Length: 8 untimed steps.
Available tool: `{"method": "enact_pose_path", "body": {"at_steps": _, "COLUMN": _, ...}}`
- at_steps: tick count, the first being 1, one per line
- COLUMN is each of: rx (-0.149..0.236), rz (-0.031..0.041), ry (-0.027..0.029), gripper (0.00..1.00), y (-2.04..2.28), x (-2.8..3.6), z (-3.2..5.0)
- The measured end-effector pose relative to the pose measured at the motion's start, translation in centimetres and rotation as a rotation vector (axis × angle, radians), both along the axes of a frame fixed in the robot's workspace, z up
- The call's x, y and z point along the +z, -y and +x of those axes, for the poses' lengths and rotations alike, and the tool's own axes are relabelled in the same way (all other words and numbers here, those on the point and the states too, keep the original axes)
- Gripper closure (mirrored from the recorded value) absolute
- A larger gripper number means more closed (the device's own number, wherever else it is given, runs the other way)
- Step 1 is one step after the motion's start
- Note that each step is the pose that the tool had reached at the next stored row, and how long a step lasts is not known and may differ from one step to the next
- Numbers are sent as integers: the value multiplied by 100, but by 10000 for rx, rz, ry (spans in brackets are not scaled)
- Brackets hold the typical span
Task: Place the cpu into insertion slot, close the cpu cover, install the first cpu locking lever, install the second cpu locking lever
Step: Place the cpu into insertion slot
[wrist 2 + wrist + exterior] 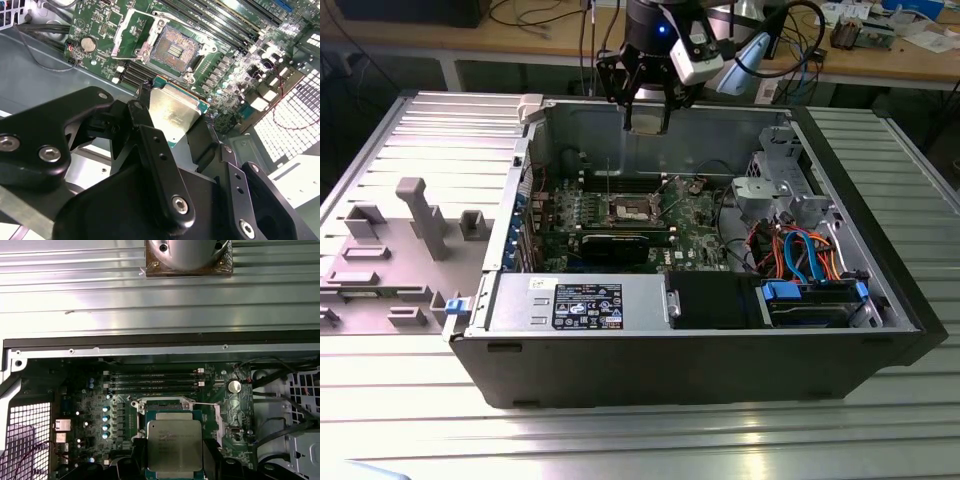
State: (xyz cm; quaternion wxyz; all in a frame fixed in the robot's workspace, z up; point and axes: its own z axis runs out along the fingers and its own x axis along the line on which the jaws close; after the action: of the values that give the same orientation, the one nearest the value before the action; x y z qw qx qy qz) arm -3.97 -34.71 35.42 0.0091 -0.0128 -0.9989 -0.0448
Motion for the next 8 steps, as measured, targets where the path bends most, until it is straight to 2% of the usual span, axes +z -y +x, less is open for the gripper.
{"method": "enact_pose_path", "body": {"at_steps": 8, "rx": 0, "rz": 0, "ry": 0, "gripper": 46, "y": 0, "x": -21, "z": 0}}
